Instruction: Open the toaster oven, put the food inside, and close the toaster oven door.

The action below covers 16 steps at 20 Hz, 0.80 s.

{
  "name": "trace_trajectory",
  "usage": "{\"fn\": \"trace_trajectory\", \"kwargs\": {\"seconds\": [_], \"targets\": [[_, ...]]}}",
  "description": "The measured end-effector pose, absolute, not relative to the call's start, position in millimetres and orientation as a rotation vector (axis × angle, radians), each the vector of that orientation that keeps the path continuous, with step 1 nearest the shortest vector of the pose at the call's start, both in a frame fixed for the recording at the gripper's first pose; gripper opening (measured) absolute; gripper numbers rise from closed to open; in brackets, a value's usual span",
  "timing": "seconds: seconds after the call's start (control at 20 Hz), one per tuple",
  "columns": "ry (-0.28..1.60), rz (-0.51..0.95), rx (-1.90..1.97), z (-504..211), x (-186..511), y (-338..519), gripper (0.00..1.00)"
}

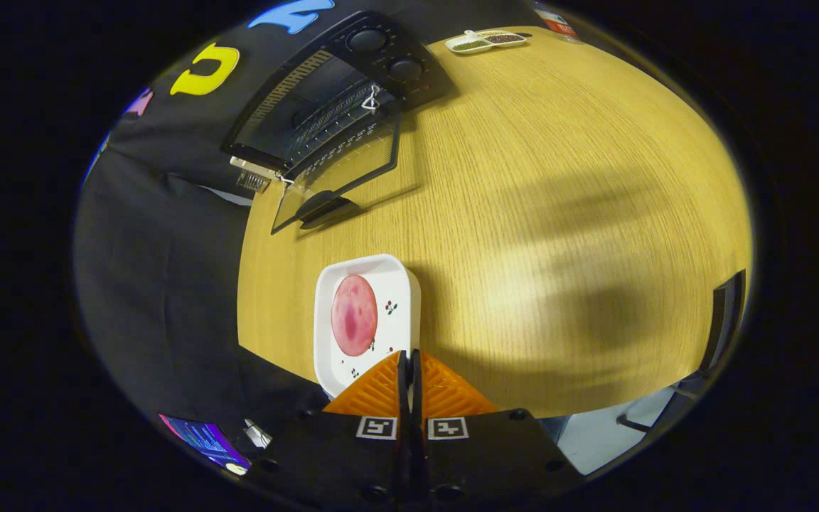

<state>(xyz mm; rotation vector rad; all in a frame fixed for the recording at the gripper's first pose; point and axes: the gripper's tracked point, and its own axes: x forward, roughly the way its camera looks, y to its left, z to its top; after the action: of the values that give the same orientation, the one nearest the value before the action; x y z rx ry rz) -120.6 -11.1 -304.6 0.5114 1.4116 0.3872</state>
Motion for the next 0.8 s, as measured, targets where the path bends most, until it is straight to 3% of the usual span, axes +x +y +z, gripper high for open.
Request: {"fn": "trace_trajectory", "kwargs": {"seconds": [0.8], "targets": [[1.105,0.192,0.823,-256.6,-75.4,89.1,0.02]]}}
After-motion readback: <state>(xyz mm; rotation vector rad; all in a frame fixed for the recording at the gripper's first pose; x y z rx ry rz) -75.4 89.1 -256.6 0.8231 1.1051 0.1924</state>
